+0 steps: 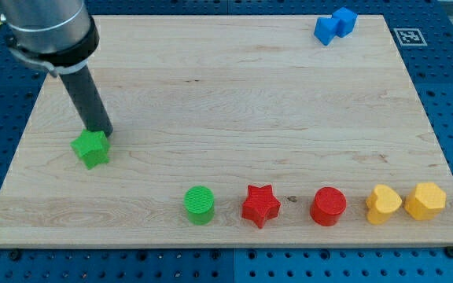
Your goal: Move the green star closer to the green circle
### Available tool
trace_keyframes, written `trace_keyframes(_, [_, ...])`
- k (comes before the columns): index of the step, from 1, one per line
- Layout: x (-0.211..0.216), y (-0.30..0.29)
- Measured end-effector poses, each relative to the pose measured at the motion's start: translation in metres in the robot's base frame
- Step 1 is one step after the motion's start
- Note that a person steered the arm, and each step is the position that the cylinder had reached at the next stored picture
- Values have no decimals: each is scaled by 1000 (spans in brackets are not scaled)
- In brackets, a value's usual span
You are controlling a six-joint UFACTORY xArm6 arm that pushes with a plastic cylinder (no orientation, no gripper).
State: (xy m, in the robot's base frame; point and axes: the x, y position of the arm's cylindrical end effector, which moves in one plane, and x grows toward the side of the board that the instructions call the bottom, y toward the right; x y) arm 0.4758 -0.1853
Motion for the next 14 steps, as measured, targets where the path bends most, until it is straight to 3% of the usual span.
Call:
trace_keyframes(3, [57,-2])
trace_keyframes(4, [30,-26])
trace_keyframes(5, [32,-50])
trace_keyframes(7, [89,-51])
trace_keyframes(10, [87,-1])
trace_keyframes(12, [62,37])
trace_keyframes(14, [75,68])
